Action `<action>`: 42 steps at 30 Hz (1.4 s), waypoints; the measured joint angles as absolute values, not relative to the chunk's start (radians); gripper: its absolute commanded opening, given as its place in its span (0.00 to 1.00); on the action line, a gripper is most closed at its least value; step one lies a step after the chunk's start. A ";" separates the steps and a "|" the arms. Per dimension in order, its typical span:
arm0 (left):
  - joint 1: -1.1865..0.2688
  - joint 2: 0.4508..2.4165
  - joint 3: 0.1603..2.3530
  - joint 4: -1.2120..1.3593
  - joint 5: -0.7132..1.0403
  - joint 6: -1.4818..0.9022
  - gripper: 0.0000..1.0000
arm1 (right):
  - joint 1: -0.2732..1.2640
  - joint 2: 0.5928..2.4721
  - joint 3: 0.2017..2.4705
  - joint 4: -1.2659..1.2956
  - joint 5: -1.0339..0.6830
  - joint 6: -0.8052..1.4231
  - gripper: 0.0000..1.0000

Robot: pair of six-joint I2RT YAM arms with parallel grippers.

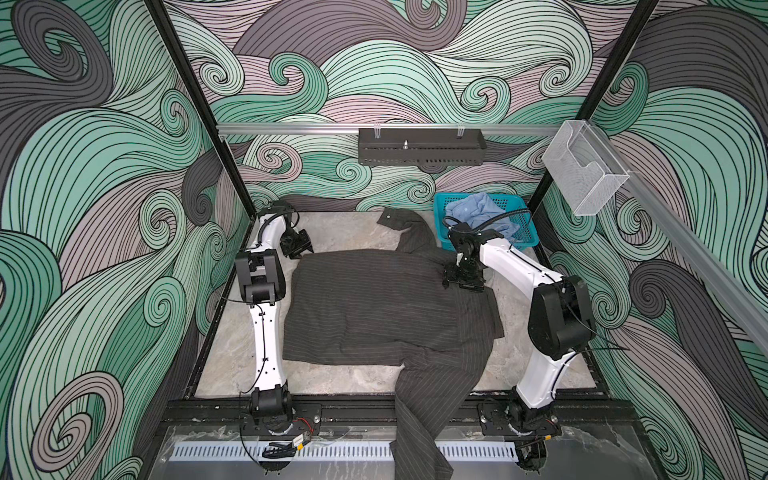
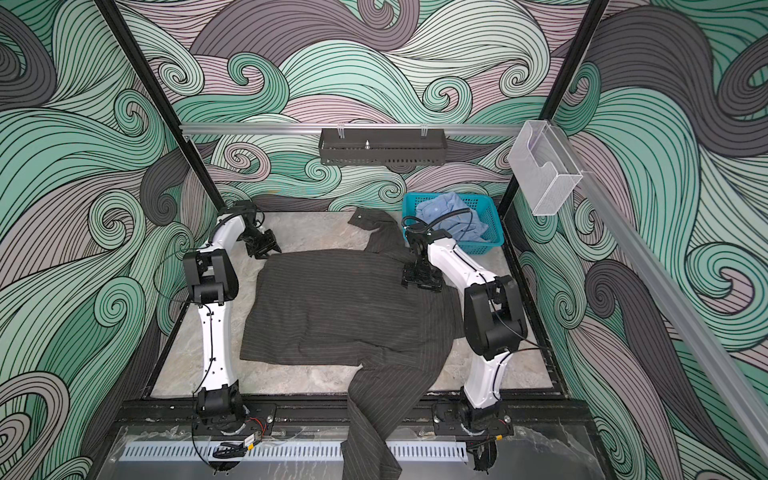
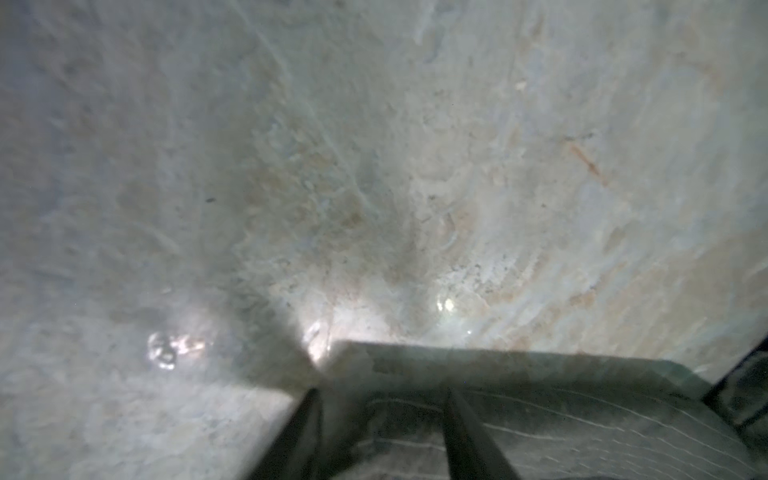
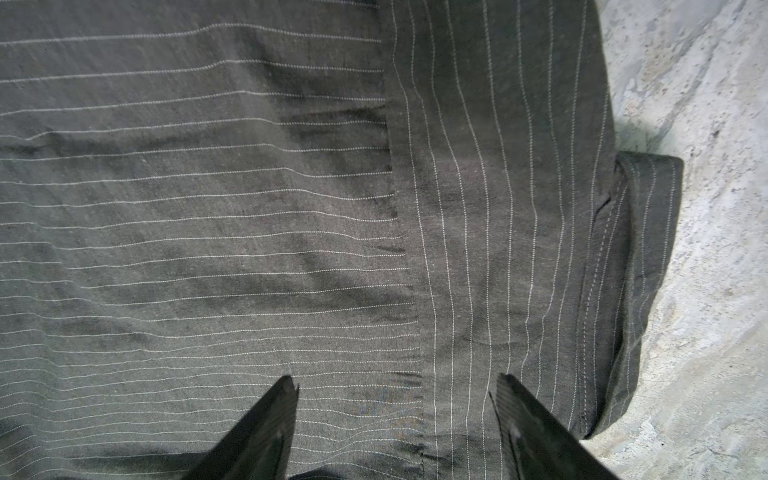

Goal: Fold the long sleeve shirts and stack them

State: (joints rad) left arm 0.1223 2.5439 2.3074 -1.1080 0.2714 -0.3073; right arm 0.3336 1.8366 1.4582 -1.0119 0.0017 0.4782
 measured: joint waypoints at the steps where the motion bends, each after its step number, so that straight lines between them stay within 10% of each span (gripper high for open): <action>1: 0.120 2.545 2.307 -1.114 0.273 -0.299 0.10 | 0.334 1.836 1.458 -1.012 0.001 0.478 0.76; 7: 0.095 2.433 2.154 -1.076 0.300 -0.274 0.00 | 0.334 1.827 1.457 -1.012 -0.001 0.478 0.76; 17: -0.149 1.594 1.444 -0.815 0.291 -0.253 0.00 | 0.329 1.727 1.427 -1.015 -0.001 0.471 0.75; 28: -0.498 1.369 0.894 -0.852 0.258 -0.375 0.01 | 0.325 1.673 1.382 -1.013 -0.002 0.467 0.74; 34: -0.532 1.330 0.873 -0.905 0.218 -0.469 0.57 | 0.325 1.673 1.372 -1.014 -0.008 0.468 0.74; 42: -0.525 1.242 0.956 -0.939 0.094 -0.596 0.68 | 0.325 1.666 1.372 -1.014 -0.008 0.468 0.74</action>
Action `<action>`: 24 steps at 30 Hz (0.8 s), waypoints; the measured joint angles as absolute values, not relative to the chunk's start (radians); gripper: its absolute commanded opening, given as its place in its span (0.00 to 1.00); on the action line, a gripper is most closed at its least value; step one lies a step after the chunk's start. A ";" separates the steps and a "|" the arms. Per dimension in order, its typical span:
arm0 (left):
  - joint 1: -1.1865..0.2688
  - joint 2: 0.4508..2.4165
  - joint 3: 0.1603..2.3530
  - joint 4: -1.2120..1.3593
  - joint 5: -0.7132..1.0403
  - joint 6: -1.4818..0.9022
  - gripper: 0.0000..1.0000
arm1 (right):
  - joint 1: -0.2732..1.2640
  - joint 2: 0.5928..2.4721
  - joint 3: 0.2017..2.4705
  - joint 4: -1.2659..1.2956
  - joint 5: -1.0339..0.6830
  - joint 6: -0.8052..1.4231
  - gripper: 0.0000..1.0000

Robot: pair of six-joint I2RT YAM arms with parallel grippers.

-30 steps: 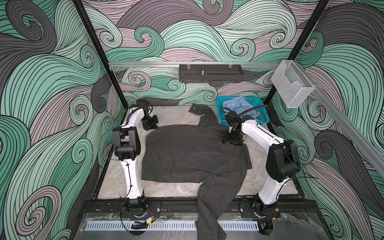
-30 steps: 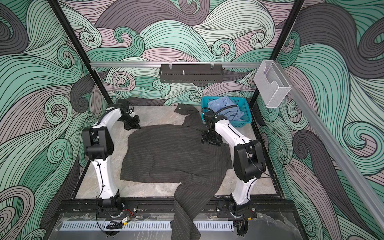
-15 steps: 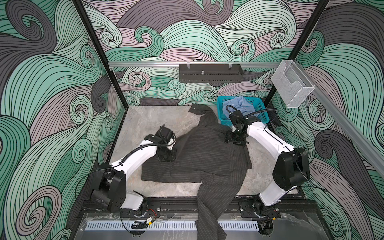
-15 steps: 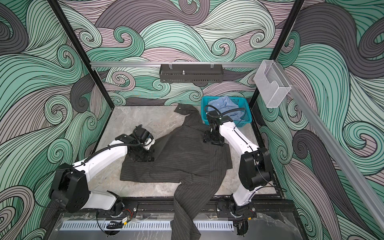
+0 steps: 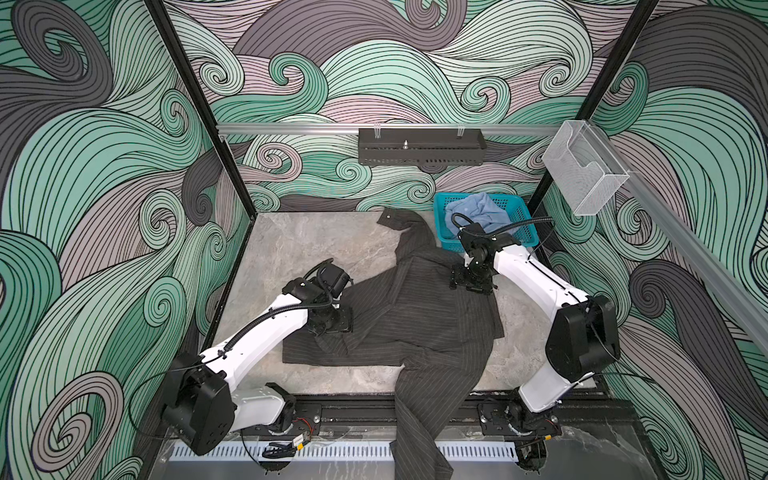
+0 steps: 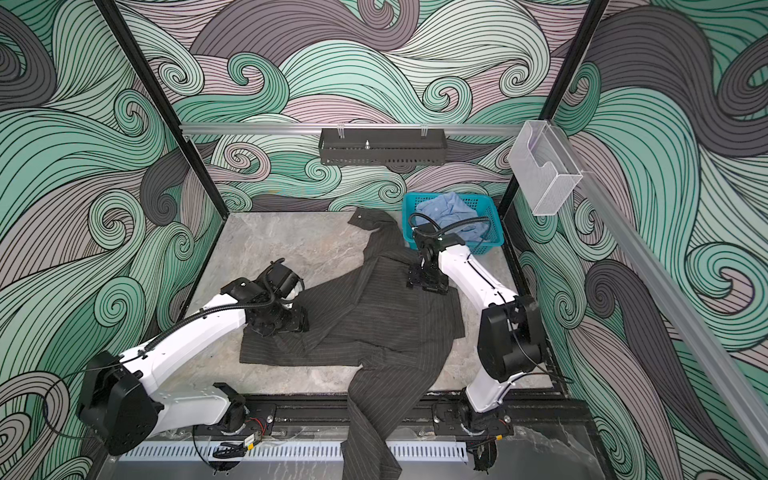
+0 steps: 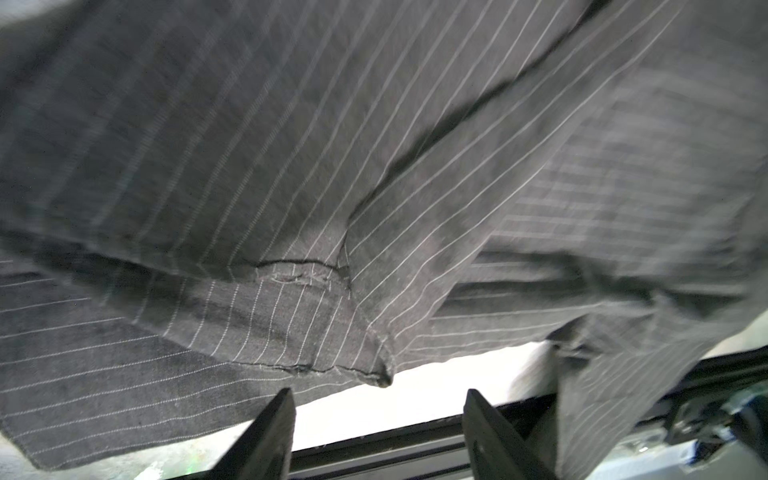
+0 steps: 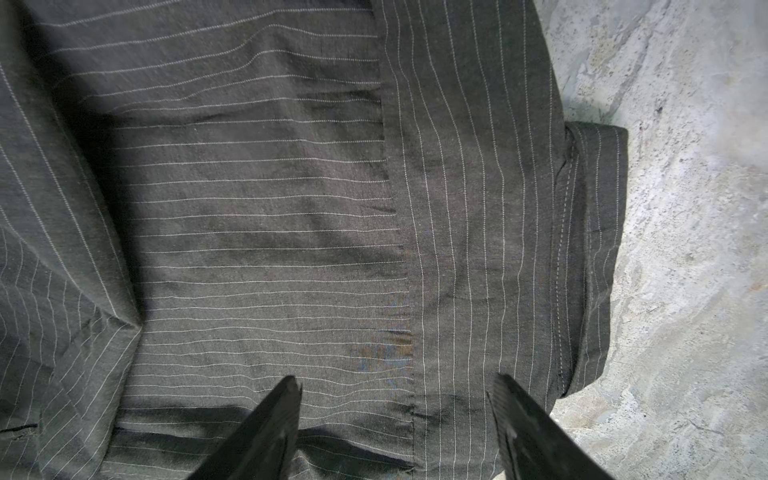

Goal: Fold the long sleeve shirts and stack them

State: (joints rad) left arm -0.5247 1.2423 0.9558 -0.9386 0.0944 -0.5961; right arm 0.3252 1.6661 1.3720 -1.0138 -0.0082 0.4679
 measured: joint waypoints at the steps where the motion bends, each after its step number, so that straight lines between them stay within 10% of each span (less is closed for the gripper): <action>1: -0.524 1.230 0.953 -0.934 0.093 -0.622 0.68 | 0.325 1.664 1.372 -1.014 -0.008 0.468 0.74; 24: -0.392 1.496 0.793 -0.586 0.275 -0.777 0.54 | 0.325 1.631 1.361 -1.014 -0.009 0.459 0.74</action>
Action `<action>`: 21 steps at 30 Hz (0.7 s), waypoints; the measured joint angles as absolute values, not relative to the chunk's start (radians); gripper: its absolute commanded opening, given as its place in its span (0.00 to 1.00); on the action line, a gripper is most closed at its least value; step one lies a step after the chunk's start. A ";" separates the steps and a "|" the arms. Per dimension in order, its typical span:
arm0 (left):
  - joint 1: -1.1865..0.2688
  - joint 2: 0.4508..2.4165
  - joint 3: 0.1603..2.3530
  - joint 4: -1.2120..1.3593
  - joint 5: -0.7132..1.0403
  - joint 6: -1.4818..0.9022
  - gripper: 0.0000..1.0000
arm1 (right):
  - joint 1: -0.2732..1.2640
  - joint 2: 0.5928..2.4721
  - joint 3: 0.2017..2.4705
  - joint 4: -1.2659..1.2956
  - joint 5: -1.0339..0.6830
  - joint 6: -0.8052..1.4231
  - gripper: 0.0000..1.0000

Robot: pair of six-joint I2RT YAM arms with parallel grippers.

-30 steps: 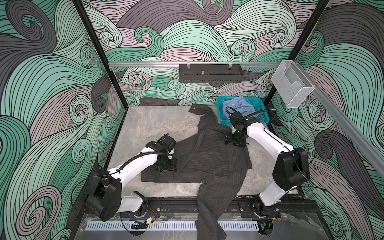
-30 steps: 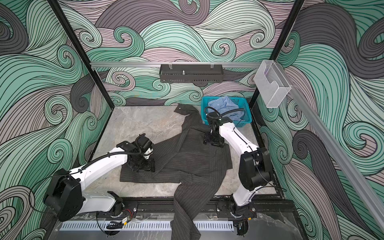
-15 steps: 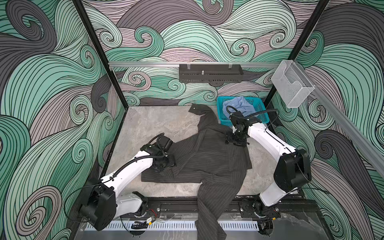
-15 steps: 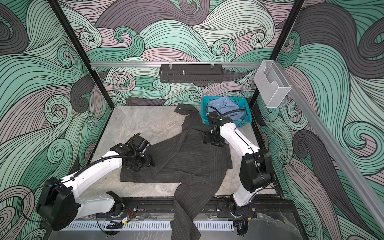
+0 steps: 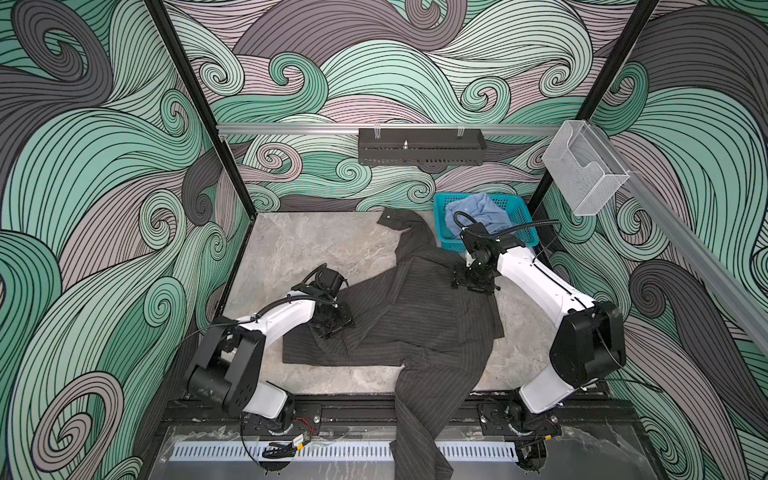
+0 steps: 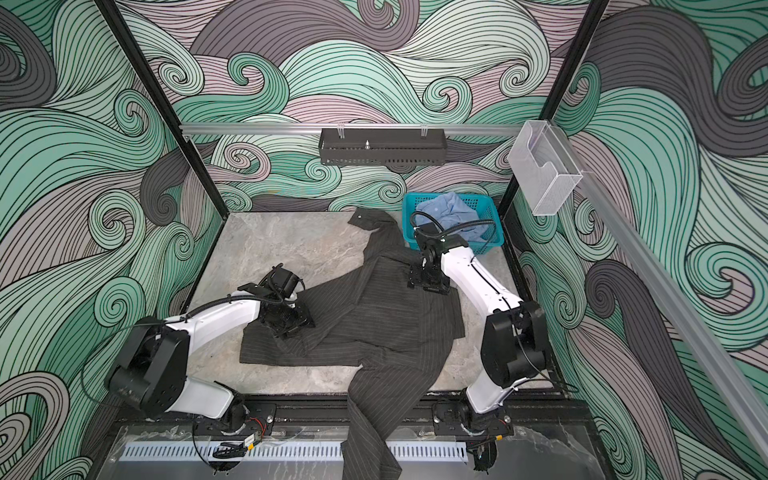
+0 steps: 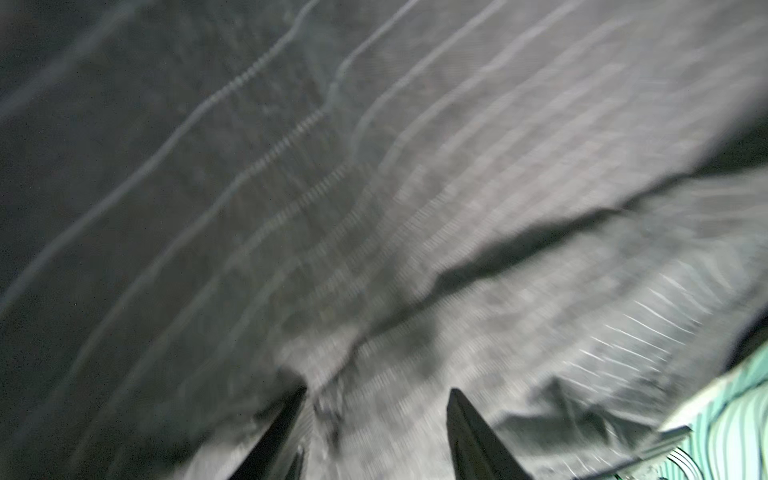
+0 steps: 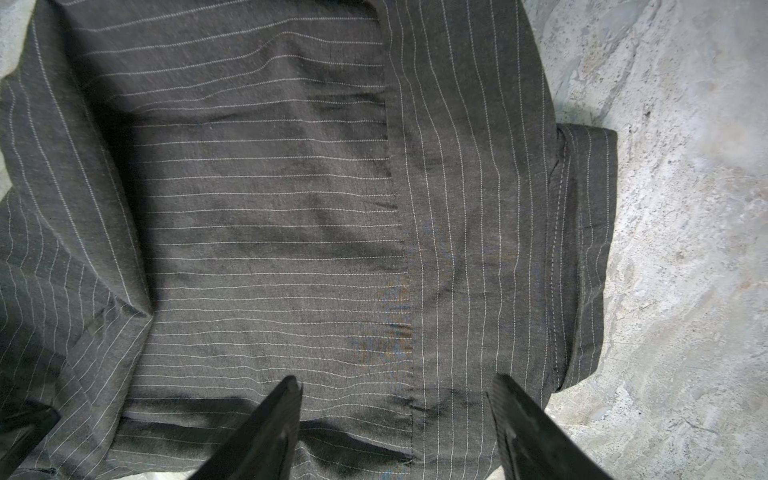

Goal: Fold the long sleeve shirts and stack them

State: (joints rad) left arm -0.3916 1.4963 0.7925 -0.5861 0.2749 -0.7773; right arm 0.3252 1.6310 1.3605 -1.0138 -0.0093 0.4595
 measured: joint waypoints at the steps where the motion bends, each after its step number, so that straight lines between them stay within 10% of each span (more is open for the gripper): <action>1: -0.388 1.516 0.792 -0.584 0.281 -0.770 0.53 | 0.325 1.631 1.361 -1.014 -0.009 0.459 0.74; 21: -0.395 1.485 0.830 -0.608 0.413 -0.705 0.00 | 0.325 1.631 1.361 -1.014 -0.023 0.456 0.73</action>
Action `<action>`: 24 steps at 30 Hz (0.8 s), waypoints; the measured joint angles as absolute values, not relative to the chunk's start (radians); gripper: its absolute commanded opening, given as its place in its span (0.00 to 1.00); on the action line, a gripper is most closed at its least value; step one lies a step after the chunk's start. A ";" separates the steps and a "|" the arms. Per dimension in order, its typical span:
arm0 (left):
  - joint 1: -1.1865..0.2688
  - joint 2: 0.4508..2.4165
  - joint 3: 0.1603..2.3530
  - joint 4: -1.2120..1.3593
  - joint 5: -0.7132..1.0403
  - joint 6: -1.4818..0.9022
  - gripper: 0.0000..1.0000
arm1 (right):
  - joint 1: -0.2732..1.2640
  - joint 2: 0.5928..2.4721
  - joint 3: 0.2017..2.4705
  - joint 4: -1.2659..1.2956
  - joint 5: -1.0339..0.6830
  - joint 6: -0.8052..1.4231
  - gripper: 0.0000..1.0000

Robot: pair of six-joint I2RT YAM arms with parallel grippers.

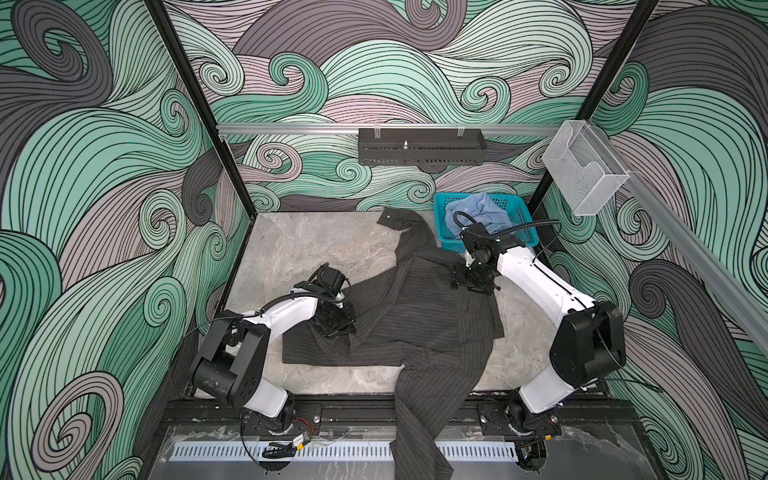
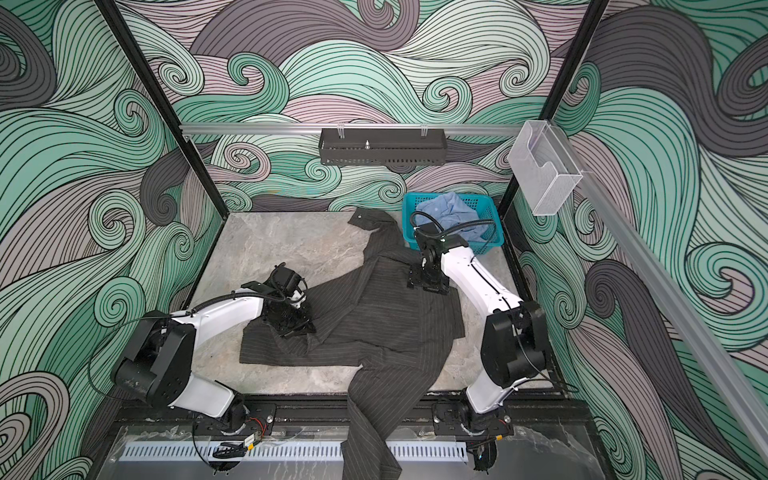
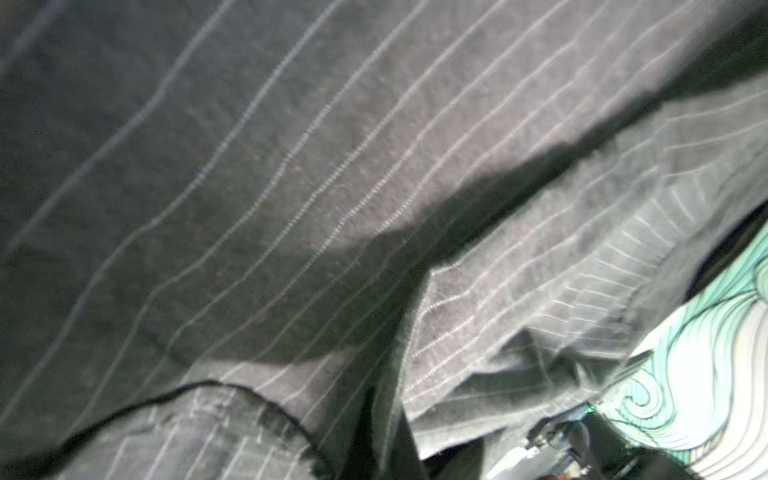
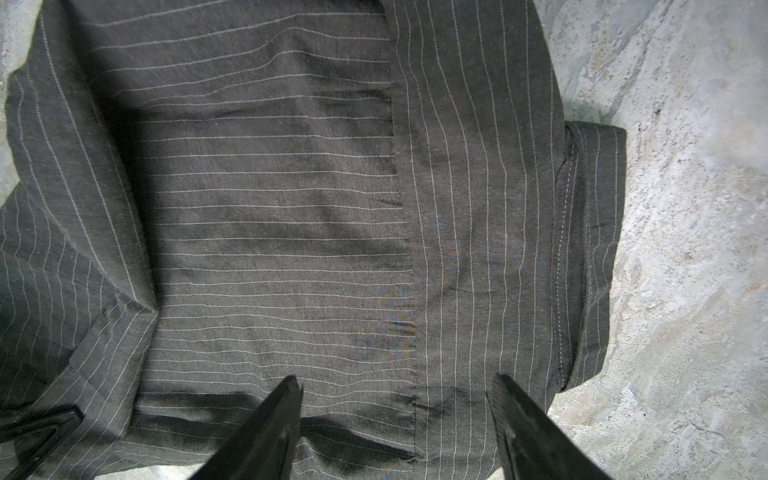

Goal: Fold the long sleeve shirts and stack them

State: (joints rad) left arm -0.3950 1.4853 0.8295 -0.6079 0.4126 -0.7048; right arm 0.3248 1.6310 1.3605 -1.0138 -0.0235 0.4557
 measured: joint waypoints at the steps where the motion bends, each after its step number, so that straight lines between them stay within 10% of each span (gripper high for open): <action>1: -0.395 1.468 0.852 -0.628 0.405 -0.697 0.00 | 0.325 1.631 1.361 -1.014 -0.024 0.456 0.73; 11: -0.342 1.368 1.319 -0.782 0.074 -0.452 0.00 | 0.328 1.684 1.333 -0.987 -0.080 0.452 0.72; 24: -0.094 1.859 1.675 -0.809 -0.281 -0.279 0.00 | 0.332 1.863 1.328 -0.977 -0.095 0.418 0.72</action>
State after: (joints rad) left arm -0.0944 1.8587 1.6752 -0.8093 -0.2806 -0.2787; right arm 0.3317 1.8626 1.3281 -0.9768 -0.0948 0.4179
